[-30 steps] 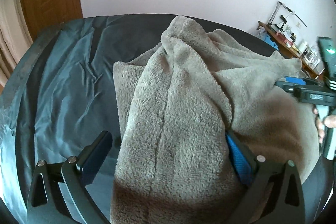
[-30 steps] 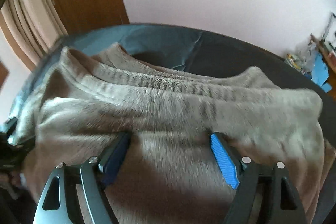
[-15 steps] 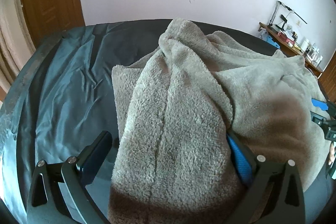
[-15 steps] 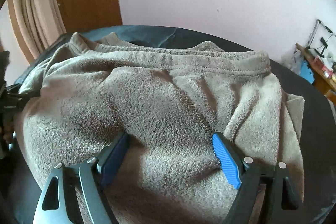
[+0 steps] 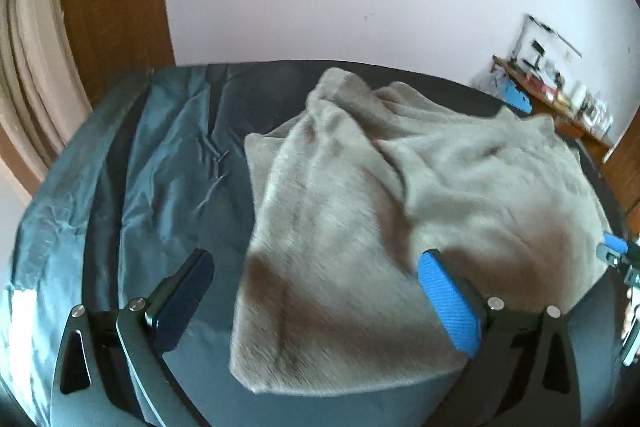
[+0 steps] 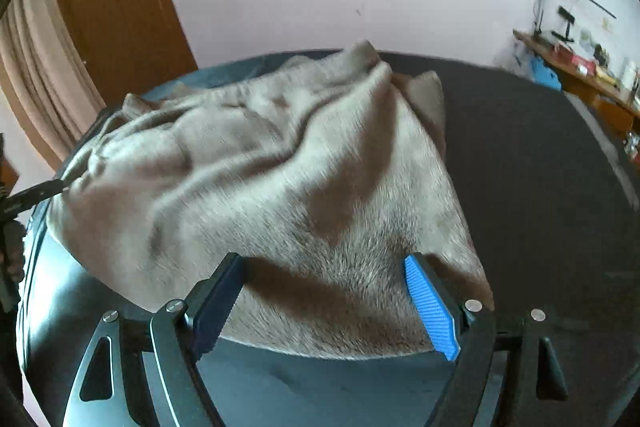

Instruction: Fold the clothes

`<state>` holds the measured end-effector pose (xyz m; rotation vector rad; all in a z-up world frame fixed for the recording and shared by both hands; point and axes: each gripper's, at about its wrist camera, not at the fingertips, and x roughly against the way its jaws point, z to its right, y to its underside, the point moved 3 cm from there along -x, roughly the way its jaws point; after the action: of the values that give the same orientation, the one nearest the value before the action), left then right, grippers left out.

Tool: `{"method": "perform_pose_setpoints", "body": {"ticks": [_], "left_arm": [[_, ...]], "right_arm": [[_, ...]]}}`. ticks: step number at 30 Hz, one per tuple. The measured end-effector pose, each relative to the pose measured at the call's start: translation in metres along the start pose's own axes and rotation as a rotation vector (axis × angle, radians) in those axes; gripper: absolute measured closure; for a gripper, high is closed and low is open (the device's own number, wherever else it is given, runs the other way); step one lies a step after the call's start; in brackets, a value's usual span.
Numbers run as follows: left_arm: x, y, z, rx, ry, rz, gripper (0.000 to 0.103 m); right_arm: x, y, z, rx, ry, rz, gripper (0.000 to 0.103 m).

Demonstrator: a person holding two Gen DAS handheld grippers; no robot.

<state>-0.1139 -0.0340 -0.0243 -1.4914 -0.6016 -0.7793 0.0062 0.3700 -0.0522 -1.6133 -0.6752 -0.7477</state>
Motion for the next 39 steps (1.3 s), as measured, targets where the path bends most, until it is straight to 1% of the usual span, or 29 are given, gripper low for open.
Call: {"method": "perform_pose_setpoints", "body": {"ticks": [2, 4, 6, 8, 10, 14, 18, 21, 23, 25, 28, 29, 31, 34, 39], "left_arm": [[-0.006, 0.006, 0.007, -0.048, -0.083, -0.013, 0.000], [-0.017, 0.008, 0.007, -0.048, -0.103, -0.039, 0.000], [-0.023, 0.010, -0.001, 0.001, -0.086, -0.061, 0.000], [-0.026, 0.011, -0.008, 0.073, -0.056, -0.092, 0.000], [-0.024, 0.014, -0.011, 0.103, -0.057, -0.104, 0.000], [-0.010, 0.017, -0.007, 0.120, -0.098, -0.092, 0.000], [0.009, 0.014, 0.008, 0.112, -0.069, -0.076, 0.000], [0.014, 0.000, 0.024, 0.074, -0.070, -0.065, 0.000], [0.010, -0.016, 0.035, 0.048, -0.097, -0.063, 0.000], [0.001, -0.029, 0.042, 0.045, -0.097, -0.081, 0.000], [-0.020, -0.049, 0.053, 0.058, -0.064, -0.135, 0.000], [-0.030, -0.056, 0.056, 0.056, -0.071, -0.154, 0.000], [-0.046, -0.068, 0.062, 0.041, -0.107, -0.181, 0.000], [-0.067, -0.085, 0.068, 0.025, -0.130, -0.213, 0.000], [-0.113, -0.101, 0.062, 0.076, -0.139, -0.315, 0.000]], "right_arm": [[0.000, 0.003, 0.000, 0.006, 0.018, 0.009, 0.018], [-0.002, 0.004, -0.003, 0.021, 0.035, 0.014, 0.013], [-0.007, 0.006, -0.009, 0.049, 0.042, 0.022, 0.009], [-0.010, 0.008, -0.013, 0.070, 0.050, 0.030, 0.006], [-0.014, 0.010, -0.016, 0.077, 0.052, 0.032, 0.005], [-0.015, 0.012, -0.018, 0.078, 0.044, 0.038, 0.003], [-0.020, 0.011, -0.023, 0.095, 0.058, 0.031, 0.001], [-0.019, 0.011, -0.023, 0.092, 0.053, 0.034, 0.001], [-0.017, 0.011, -0.021, 0.083, 0.041, 0.039, 0.001], [-0.017, 0.012, -0.019, 0.075, 0.029, 0.044, 0.001], [-0.015, 0.013, -0.018, 0.071, 0.023, 0.047, 0.001], [-0.014, 0.013, -0.018, 0.071, 0.023, 0.047, 0.001], [-0.014, 0.013, -0.018, 0.072, 0.024, 0.047, 0.001], [-0.015, 0.012, -0.019, 0.074, 0.026, 0.046, 0.001], [-0.017, 0.012, -0.021, 0.080, 0.033, 0.044, 0.001]]}}
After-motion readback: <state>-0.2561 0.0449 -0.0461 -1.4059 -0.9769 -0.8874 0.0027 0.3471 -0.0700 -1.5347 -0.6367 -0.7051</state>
